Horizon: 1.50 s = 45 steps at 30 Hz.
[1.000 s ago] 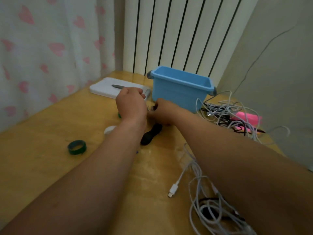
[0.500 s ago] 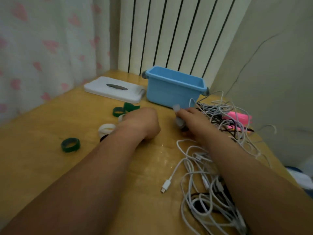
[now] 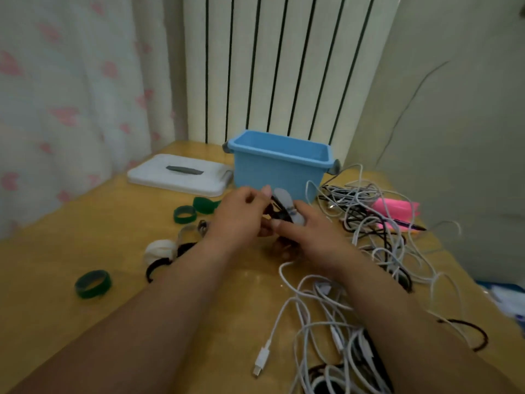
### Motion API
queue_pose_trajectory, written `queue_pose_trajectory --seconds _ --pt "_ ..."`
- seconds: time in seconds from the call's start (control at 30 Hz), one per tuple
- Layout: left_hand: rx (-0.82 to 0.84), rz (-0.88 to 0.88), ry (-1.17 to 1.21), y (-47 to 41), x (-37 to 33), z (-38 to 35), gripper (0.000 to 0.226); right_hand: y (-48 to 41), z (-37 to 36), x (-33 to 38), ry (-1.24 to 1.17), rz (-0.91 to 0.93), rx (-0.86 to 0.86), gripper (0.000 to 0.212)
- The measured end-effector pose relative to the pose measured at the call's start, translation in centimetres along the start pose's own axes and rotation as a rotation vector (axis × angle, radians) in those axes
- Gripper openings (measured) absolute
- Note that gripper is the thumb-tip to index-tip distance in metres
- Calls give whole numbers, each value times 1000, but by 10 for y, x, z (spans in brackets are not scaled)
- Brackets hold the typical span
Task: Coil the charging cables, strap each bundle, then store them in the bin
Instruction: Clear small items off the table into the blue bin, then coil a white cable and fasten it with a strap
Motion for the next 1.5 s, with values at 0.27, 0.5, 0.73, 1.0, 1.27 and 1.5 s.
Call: queue_pose_trajectory --seconds 0.27,0.5,0.73,1.0,1.27,1.5 --pt "-72 -252 -378 4 2 -8 17 -19 57 67 185 67 -321 40" --pt "44 -219 -574 -8 26 -17 11 -115 101 121 884 63 -323 70" --pt "85 -233 -598 -10 31 -16 17 -143 130 114 779 -17 -467 89" --pt "89 -243 -629 -9 22 -19 21 -47 115 105 603 98 -567 29" --pt "147 -279 -644 9 12 -30 17 58 66 64 487 83 -309 12" --pt "319 -277 -635 40 4 -43 48 64 46 -10 616 67 -249 12"
Point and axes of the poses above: each hand's wrist, its own y-axis away from the middle knuckle, its own z-axis out of the back of the hand, x = y × z, the point moved 8 cm from there along -y, towards the middle knuckle, and after that the axes turned 9 degrees about y, right-handed, at the moved point
